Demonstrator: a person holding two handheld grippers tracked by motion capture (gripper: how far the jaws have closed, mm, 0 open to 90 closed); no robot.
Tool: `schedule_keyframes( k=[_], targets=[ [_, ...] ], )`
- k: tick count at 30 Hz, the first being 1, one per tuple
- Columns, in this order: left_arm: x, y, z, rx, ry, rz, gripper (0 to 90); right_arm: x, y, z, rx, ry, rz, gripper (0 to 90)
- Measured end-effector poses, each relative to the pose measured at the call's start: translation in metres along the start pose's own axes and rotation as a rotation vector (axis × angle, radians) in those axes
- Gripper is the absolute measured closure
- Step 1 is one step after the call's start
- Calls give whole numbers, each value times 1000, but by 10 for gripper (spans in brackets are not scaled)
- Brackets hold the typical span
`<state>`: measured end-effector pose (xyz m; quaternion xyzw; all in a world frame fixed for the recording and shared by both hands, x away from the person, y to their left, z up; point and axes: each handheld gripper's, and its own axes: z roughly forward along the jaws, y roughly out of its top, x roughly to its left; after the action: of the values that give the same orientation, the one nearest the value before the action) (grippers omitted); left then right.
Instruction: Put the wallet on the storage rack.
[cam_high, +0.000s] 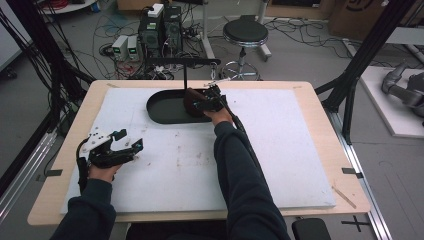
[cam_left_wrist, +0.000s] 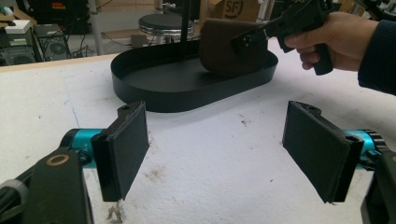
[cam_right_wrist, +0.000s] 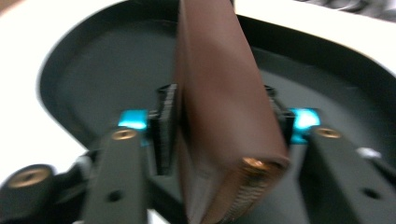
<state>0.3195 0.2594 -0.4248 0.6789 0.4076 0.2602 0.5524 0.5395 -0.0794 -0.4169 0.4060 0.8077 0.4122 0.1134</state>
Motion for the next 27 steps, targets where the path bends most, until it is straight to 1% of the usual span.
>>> schedule_keyframes(
  k=[1,2,3,5,6,8,9,10,11,12,14,15,16,17,18,19,20,21,22,23,24,25,26,27],
  targets=[
    [0,0,0,-2,1,-1,225,0,0,-1,5,-29,-17,459],
    [0,0,0,-2,1,-1,226,0,0,-1,5,-29,-17,459],
    [0,0,1,-2,3,-2,225,-1,2,-6,16,-94,-49,386],
    [0,0,1,-2,4,-4,225,-3,3,-12,30,-150,-81,367],
    [0,0,1,-2,4,-4,225,-3,3,-12,30,-150,-81,367],
    [0,0,1,-1,3,-1,225,-5,4,-19,36,-175,-91,358],
    [0,0,2,-2,2,-3,225,-7,6,-28,39,-176,-102,358],
    [0,0,2,-1,2,-2,225,-7,7,-32,36,-173,-106,358],
    [0,0,2,-1,2,-2,226,-7,7,-32,36,-173,-106,358],
    [0,0,2,-2,0,-3,226,-7,7,-38,32,-160,-109,358],
    [0,0,2,-7,-2,-7,225,-6,5,-51,7,-126,-144,357],
    [0,0,2,-10,-5,-10,222,-4,0,-68,-12,-100,-179,335],
    [0,0,2,-16,-6,-14,213,-4,-4,-77,-28,-81,-194,331],
    [0,0,2,-18,-8,-19,213,-4,-4,-77,-28,-81,-194,331],
    [1,0,2,-22,-8,-25,204,-4,-8,-86,-30,-73,-201,309],
    [1,0,2,-26,-12,-26,197,-5,-17,-108,-42,-59,-213,284],
    [1,1,2,-35,-11,-25,193,-6,-21,-115,-59,-51,-215,284],
    [1,1,2,-35,-11,-25,187,-7,-25,-124,-51,-46,-203,262],
    [0,2,1,-56,-20,-18,180,-8,-29,-132,-24,-45,-195,230],
    [0,2,1,-63,-26,-15,180,-10,-35,-140,-33,-45,-192,230],
    [0,2,1,-63,-26,-15,180,-10,-35,-140,-33,-45,-192,230],
    [0,3,1,-62,-29,-15,180,-11,-42,-148,-59,-40,-195,243],
    [0,3,1,-58,-31,-16,180,-12,-49,-154,-52,-41,-194,240],
    [-1,3,2,-51,-35,-12,180,-15,-64,-164,-54,-50,-199,233]
  ],
)
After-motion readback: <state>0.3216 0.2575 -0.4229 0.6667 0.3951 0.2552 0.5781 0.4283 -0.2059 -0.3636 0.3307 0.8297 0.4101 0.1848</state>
